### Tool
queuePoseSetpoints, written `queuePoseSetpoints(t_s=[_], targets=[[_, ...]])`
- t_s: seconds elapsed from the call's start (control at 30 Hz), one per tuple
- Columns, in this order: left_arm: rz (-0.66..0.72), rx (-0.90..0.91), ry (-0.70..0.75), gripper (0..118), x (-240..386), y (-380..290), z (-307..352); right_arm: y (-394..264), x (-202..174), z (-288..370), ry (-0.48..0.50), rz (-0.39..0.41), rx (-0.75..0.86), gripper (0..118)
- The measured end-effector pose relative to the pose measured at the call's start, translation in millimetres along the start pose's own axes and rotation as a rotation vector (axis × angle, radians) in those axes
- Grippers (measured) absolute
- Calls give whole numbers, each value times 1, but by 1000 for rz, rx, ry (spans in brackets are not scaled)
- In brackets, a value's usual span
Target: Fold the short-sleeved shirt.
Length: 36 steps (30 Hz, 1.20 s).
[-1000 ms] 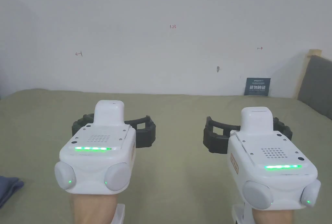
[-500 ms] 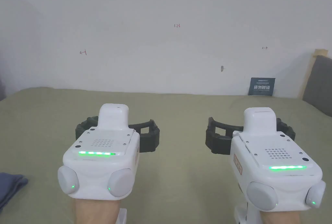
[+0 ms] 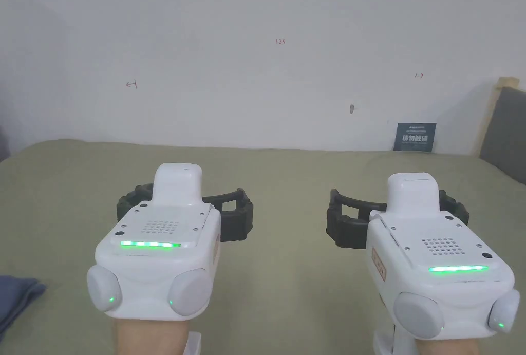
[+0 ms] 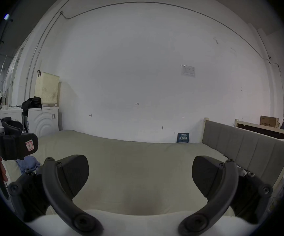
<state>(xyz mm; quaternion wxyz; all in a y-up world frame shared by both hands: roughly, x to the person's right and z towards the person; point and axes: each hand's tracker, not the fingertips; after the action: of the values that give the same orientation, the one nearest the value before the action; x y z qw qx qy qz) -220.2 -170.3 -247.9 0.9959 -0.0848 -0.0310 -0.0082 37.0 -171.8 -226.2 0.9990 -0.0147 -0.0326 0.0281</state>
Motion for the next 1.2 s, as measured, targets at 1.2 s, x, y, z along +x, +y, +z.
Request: queuePoseSetpoints(t_s=[1.2], targets=[[-2, -37, 9, 118, -8, 5, 4, -6, -6, -3, -40, 4, -65, 118]])
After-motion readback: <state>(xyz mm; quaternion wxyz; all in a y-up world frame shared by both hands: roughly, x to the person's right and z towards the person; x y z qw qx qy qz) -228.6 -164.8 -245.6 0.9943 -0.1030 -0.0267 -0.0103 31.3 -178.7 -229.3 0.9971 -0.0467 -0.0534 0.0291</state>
